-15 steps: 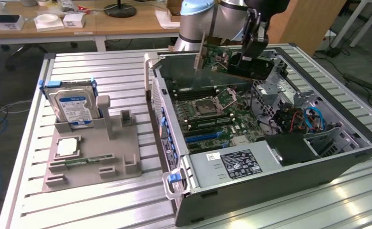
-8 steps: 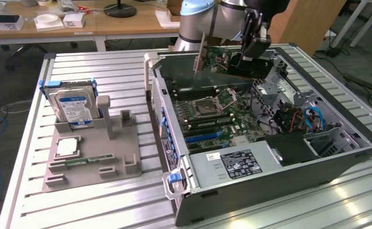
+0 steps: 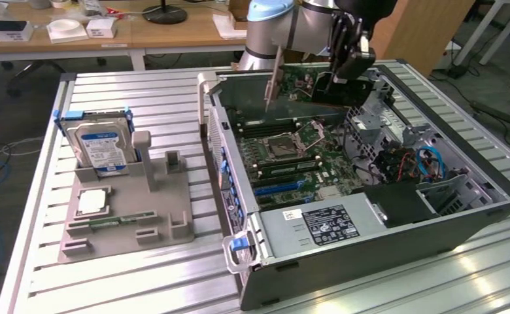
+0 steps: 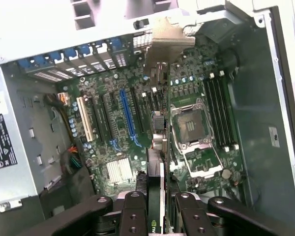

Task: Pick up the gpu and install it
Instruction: 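Insert the gpu into the slot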

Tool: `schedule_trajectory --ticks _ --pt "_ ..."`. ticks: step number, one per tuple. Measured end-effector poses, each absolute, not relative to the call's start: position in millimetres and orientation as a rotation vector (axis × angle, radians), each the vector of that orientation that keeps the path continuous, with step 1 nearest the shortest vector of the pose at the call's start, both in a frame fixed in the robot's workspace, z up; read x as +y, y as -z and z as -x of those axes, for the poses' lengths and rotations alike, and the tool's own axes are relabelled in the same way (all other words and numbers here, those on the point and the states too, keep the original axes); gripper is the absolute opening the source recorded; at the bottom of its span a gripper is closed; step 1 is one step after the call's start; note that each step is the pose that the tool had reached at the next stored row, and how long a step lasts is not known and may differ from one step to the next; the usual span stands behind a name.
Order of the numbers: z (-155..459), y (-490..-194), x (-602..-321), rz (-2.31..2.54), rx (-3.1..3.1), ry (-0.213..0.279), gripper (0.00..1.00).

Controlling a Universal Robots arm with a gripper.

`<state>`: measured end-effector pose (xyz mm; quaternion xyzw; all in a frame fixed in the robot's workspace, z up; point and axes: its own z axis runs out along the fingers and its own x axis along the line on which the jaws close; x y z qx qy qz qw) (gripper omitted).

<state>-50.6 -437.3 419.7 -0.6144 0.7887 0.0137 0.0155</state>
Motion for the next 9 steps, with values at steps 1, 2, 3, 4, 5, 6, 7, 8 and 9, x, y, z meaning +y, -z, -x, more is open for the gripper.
schedule_trajectory --ticks 1,2,3,4,5,6,7,8,9 --pt "50.6 -419.7 -437.2 1.928 2.441 -0.043 0.27" --pt "50.6 -419.8 -437.3 1.946 2.427 -0.043 0.27" --pt "50.6 -419.8 -437.3 1.963 2.413 -0.044 0.27" --pt "50.6 -419.7 -437.3 1.981 2.399 -0.044 0.27" --pt "50.6 -419.6 -437.2 2.0 2.383 -0.045 0.27" --pt "50.6 -419.6 -437.2 2.018 2.368 -0.045 0.27" --pt "50.6 -419.6 -437.2 2.033 2.356 -0.045 0.27" --pt "50.6 -419.4 -437.2 2.047 2.344 -0.045 0.27" --pt "50.6 -419.3 -437.2 2.06 2.333 -0.046 0.27"
